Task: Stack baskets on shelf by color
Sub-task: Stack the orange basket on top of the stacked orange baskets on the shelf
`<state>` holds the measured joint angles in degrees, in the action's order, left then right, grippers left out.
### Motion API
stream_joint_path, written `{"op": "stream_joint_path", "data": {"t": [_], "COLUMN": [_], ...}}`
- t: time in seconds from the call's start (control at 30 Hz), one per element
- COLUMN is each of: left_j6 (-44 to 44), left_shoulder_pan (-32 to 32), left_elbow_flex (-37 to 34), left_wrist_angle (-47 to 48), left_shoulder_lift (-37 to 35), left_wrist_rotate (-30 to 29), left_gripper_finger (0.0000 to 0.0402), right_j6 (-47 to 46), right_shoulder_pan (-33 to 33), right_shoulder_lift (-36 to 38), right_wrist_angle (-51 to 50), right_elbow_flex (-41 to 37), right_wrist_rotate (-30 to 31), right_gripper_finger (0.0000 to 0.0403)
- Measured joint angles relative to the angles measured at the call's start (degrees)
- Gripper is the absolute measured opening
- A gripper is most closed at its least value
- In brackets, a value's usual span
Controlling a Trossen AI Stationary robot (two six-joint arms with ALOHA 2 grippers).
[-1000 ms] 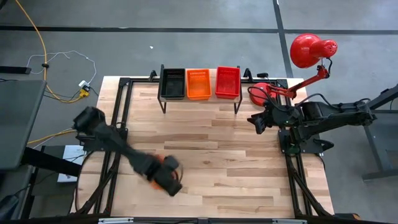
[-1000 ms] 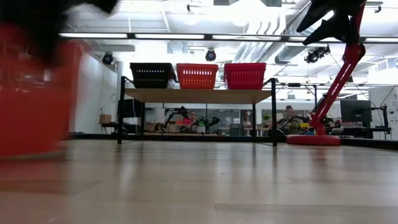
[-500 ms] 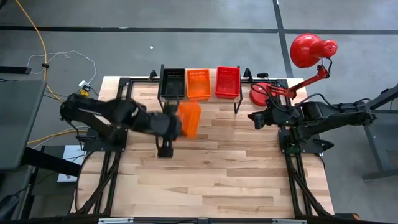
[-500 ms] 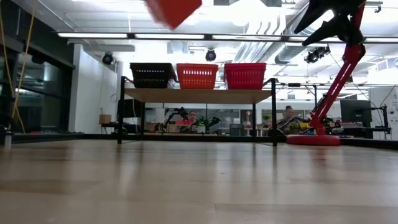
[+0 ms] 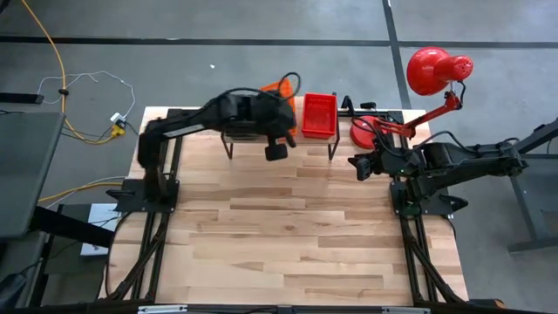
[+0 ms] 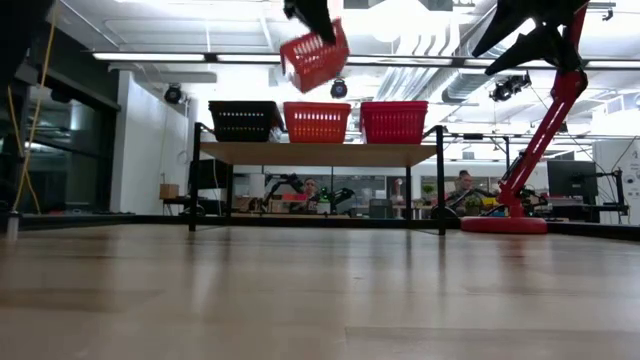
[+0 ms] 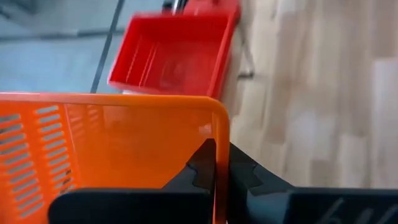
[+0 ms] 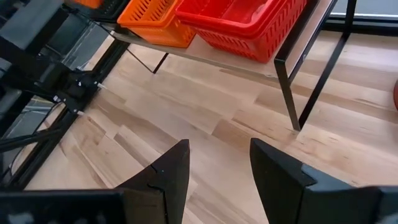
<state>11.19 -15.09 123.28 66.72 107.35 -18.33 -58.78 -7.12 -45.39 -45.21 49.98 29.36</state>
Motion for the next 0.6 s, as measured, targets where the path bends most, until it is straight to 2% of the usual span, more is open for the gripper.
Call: {"op": "stream_joint_path", "data": {"t": [0.23,0.6], "left_j6": [1.06,3.84], "left_shoulder_pan": [-1.95,-2.19], "left_elbow_flex": [3.7,3.78], "left_wrist_angle": [5.89,5.77], "left_shoulder_lift": [7.45,8.35], "left_wrist_rotate": [-5.31,-5.7], "left_gripper_finger": [0.0,0.0], "right_j6": [1.05,2.92], "right_shoulder_pan": [0.0,0.0], "right_shoulder_lift": [-0.02,-0.02], "right_wrist_angle": [-0.06,-0.43], "right_elbow_flex": [0.0,0.0], "right_wrist_rotate": [0.61,0.87], "right_gripper_finger": [0.0156,0.0156]}}
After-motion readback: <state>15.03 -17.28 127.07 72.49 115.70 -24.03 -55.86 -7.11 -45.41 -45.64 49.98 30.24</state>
